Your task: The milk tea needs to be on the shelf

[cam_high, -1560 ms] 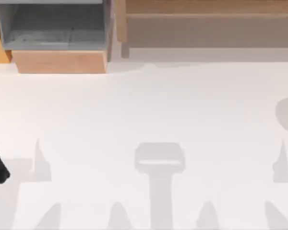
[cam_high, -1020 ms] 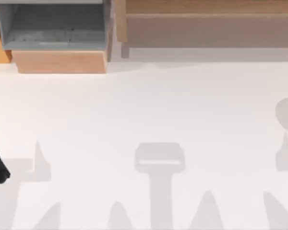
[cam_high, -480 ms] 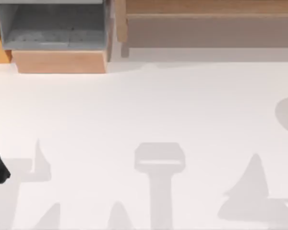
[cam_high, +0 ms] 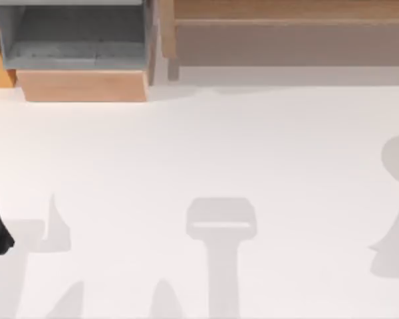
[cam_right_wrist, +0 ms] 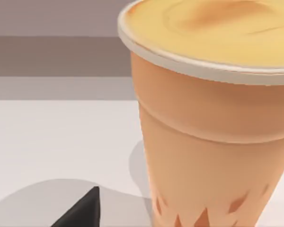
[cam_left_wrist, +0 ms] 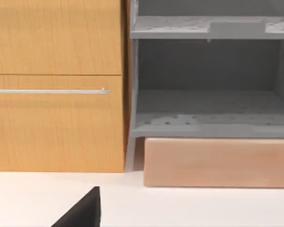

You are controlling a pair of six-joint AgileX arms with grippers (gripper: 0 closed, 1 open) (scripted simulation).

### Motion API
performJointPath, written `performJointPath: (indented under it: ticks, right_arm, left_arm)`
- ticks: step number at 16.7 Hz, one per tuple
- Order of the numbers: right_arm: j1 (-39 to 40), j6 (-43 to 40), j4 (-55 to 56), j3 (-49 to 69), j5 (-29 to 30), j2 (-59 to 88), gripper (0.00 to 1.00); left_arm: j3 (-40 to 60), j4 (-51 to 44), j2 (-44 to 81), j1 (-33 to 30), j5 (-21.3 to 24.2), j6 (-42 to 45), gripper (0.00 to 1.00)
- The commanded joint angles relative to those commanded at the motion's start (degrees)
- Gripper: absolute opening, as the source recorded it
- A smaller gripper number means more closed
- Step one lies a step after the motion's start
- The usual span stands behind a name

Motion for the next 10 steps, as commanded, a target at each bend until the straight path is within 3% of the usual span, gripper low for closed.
performJointPath:
  ticks: [10]
  right_arm:
    - [1.2,0.3,1.4,3.7,1.2,4.7,1.0]
  left_arm:
    - [0.0,0.0,0.0,0.0,0.0,0.0,1.0]
